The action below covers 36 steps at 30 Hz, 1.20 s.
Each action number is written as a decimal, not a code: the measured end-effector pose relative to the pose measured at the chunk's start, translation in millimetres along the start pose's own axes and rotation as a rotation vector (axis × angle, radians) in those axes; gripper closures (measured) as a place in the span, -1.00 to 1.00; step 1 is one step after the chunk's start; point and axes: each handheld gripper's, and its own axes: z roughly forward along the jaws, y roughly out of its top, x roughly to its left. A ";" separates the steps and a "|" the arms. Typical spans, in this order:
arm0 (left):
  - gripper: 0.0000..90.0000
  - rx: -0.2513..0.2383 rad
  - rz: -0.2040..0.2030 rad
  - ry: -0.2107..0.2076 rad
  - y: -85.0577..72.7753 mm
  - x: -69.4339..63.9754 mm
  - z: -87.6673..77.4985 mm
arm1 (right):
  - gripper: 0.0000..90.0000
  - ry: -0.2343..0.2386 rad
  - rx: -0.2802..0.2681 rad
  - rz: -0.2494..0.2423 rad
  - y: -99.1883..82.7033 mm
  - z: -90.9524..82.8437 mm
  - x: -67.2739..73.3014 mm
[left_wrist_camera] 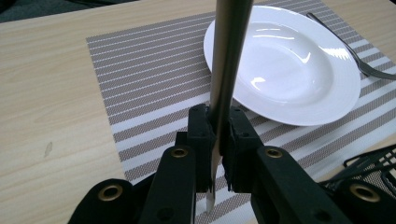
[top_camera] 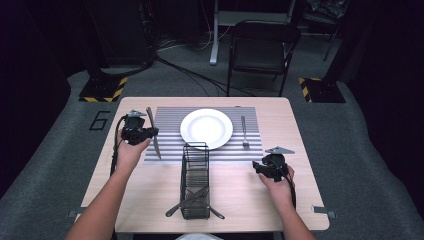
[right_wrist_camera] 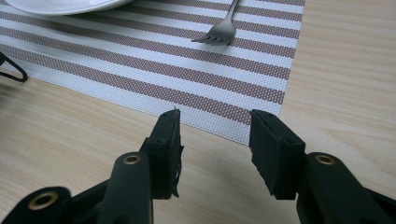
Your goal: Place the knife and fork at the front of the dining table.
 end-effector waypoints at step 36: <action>0.83 -0.088 -0.165 0.044 6.6 21.3 61.7 | 0.19 0.012 0.008 0.017 -2.1 2.1 -2.5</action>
